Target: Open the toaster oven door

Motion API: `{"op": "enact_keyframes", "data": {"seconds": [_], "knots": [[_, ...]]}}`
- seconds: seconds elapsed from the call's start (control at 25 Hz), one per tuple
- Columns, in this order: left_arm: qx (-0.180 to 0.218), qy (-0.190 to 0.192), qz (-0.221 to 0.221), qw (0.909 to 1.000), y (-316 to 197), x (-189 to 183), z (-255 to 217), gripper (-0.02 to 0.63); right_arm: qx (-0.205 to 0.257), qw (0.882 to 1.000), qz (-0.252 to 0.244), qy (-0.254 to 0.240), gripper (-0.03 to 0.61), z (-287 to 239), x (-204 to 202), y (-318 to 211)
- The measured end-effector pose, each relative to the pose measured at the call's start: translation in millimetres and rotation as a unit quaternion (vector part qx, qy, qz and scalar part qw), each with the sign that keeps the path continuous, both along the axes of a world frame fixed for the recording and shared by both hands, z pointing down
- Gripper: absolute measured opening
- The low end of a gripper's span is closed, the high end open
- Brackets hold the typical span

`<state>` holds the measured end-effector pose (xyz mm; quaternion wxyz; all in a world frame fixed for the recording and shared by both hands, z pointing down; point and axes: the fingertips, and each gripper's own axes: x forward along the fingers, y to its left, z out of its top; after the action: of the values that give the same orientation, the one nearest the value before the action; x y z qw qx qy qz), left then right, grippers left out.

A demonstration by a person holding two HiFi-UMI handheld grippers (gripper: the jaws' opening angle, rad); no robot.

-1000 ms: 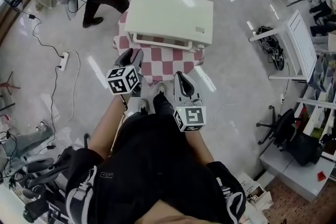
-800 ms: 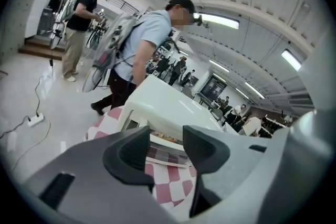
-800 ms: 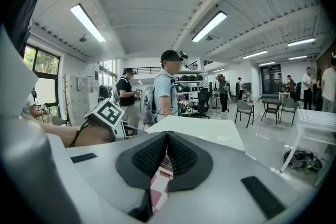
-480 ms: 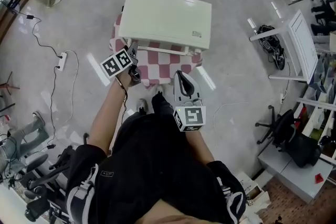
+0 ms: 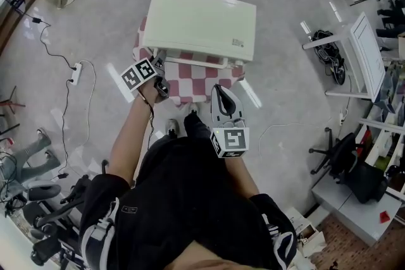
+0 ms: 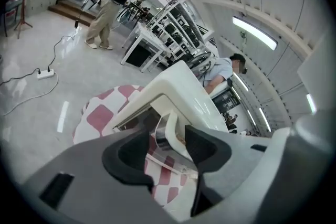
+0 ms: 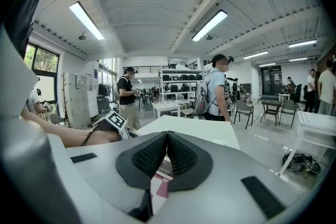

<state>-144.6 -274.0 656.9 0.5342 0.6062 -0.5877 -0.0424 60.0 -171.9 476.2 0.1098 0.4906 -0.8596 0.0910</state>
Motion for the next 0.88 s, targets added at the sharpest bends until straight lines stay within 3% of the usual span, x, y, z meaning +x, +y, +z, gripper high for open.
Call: {"op": "enact_keyframes", "data": {"seconds": [0.24,0.44,0.56,0.88], "knots": [[-0.007,0.034,-0.013,0.9993,11,-1,6,0.218,0.001,1.000,0.002,0.001,0.026,0,-2,5],[-0.009,0.038,-0.009,0.9992,24,1,9,0.212,-0.001,1.000,0.006,0.004,0.026,1,-2,11],[-0.013,0.047,-0.006,0.9988,38,4,13,0.172,0.000,1.000,0.010,0.006,0.026,1,0,15],[-0.048,0.076,-0.006,0.9960,88,2,42,0.152,-0.007,1.000,0.029,0.009,0.026,7,7,30]]}}
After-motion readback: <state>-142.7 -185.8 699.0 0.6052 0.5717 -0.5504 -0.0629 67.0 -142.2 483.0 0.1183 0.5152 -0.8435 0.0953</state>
